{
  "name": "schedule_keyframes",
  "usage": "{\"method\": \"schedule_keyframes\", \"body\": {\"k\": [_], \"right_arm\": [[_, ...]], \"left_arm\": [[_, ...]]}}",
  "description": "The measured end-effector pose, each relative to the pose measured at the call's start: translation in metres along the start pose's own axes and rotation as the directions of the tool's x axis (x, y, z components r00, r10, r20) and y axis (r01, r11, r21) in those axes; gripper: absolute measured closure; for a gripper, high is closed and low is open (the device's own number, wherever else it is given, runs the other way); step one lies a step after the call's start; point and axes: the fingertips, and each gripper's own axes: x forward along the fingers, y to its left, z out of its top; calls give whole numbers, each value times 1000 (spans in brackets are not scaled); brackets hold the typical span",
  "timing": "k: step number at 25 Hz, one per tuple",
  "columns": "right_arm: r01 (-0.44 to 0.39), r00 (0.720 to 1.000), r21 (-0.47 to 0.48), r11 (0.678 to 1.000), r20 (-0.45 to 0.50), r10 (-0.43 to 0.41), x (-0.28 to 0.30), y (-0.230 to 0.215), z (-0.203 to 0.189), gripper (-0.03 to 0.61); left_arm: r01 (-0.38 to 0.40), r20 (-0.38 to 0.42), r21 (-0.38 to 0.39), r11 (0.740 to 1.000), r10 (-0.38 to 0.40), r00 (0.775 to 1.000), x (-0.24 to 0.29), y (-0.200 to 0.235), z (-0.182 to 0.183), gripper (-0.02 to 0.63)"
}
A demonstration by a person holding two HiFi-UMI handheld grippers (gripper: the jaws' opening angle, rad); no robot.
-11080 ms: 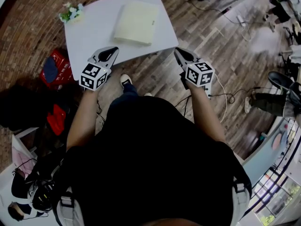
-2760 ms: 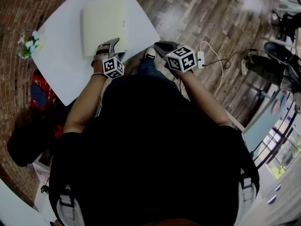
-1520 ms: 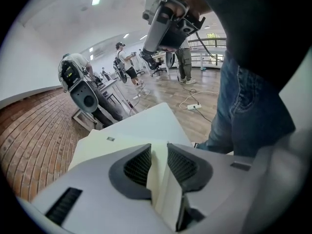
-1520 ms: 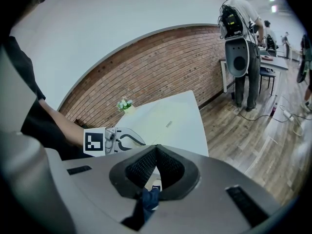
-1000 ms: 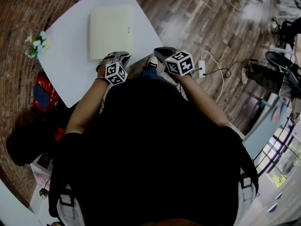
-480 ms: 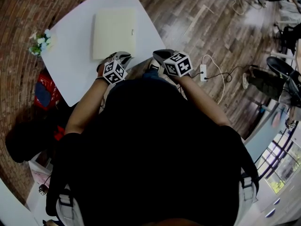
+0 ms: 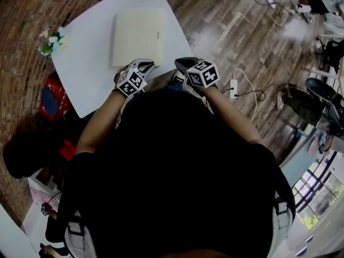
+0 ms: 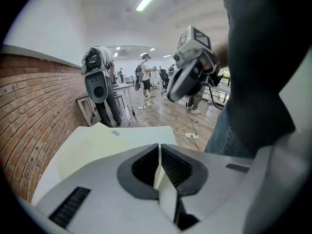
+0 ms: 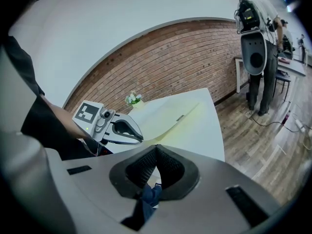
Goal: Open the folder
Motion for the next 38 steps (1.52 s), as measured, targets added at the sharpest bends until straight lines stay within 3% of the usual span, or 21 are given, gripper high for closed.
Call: {"method": "schedule_keyframes", "body": {"k": [10,20,38], "right_arm": [[-37,999,-38,999,-36,36,19,9,10,555],[-90,994,-85,992,-65,85,33,23,19,555],[-193,975,-201,960,-153,164,74,62,39,555]], "left_arm": [[-42,82,-42,998,45,996,-31,9,16,591],[-128,136,-103,986,141,981,-67,16,21,592],[-294,191,-279,914,353,916,-142,35,-3,597]]}}
